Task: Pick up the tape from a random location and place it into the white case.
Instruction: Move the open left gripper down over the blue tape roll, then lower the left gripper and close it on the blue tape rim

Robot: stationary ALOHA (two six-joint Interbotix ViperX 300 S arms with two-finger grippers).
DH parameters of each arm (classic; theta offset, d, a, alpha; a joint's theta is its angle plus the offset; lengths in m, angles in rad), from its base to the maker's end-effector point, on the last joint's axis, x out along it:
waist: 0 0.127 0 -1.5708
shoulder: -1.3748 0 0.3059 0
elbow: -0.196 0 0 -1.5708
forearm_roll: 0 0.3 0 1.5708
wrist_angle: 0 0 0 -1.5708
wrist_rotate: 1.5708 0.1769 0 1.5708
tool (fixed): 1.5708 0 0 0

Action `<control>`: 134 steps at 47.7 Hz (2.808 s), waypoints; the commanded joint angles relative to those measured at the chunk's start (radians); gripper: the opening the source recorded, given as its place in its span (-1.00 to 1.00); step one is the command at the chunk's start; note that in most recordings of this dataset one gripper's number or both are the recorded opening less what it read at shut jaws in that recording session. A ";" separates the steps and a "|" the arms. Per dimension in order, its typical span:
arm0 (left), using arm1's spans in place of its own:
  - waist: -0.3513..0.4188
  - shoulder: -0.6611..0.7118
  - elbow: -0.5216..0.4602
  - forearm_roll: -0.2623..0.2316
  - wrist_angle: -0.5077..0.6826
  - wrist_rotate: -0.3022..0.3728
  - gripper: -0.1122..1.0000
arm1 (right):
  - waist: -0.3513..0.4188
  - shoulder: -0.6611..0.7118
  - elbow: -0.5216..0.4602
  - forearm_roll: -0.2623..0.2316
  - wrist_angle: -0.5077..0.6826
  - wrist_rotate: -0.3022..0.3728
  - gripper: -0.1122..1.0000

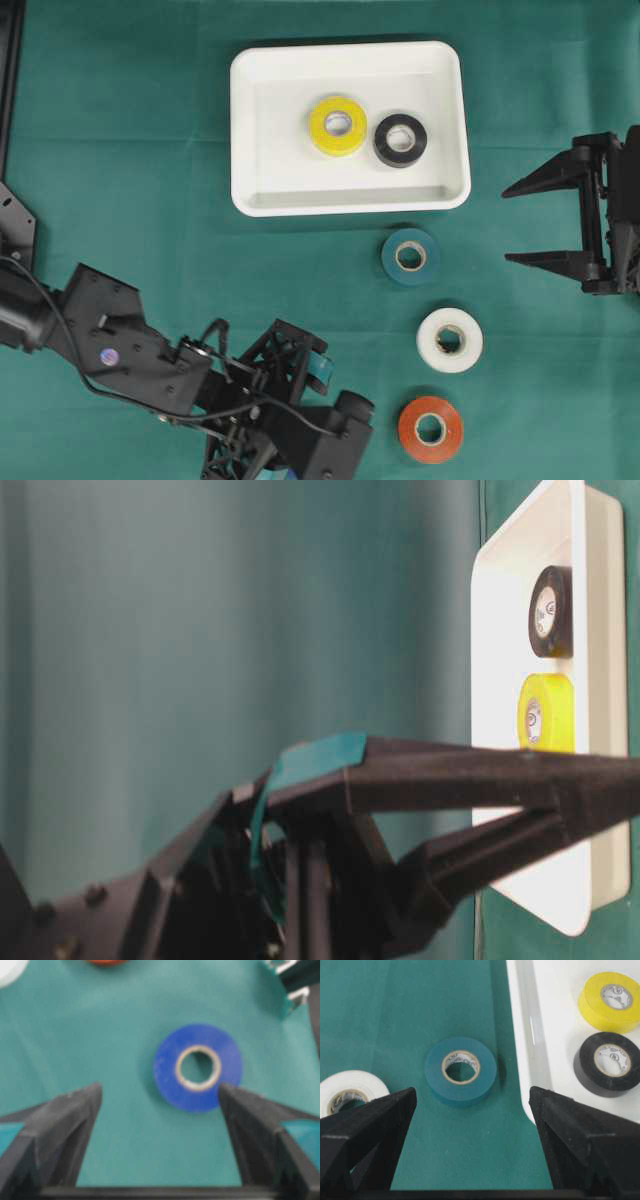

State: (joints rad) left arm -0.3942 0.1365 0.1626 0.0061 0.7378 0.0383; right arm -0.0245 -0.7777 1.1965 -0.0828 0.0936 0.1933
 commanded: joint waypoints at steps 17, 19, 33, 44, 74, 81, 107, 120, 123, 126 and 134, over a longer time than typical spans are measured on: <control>-0.002 0.025 -0.107 0.006 0.075 0.000 0.81 | 0.003 0.002 -0.023 -0.003 0.000 -0.005 0.78; -0.002 0.025 -0.107 0.005 0.072 0.000 0.81 | 0.003 0.002 -0.023 -0.003 -0.002 -0.005 0.78; -0.002 0.034 -0.107 0.005 0.072 -0.002 0.81 | 0.003 0.002 -0.023 -0.005 -0.002 -0.005 0.78; -0.002 0.037 -0.107 0.005 0.072 0.000 0.81 | 0.003 0.003 -0.023 -0.005 0.000 -0.005 0.78; 0.000 0.037 -0.103 0.005 0.071 0.000 0.81 | 0.003 0.003 -0.023 -0.005 0.000 -0.005 0.78; 0.000 0.037 -0.100 0.005 0.071 -0.002 0.81 | 0.003 0.003 -0.023 -0.005 0.000 -0.005 0.78; 0.005 0.086 0.003 0.005 -0.098 -0.002 0.81 | 0.003 0.003 -0.021 -0.005 0.012 -0.008 0.78; 0.018 0.158 0.014 0.005 -0.129 0.000 0.81 | 0.003 0.005 -0.021 -0.011 0.015 -0.008 0.78; 0.021 0.173 0.014 0.005 -0.143 0.000 0.81 | 0.003 0.006 -0.021 -0.012 0.015 -0.008 0.78; 0.023 0.184 0.012 0.005 -0.149 0.002 0.81 | 0.003 0.009 -0.021 -0.012 0.015 -0.008 0.78; 0.025 0.219 0.014 0.005 -0.152 0.002 0.81 | 0.003 0.017 -0.021 -0.012 0.015 -0.008 0.78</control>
State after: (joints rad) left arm -0.3712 0.3636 0.1871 0.0092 0.5921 0.0383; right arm -0.0230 -0.7655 1.1965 -0.0936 0.1120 0.1856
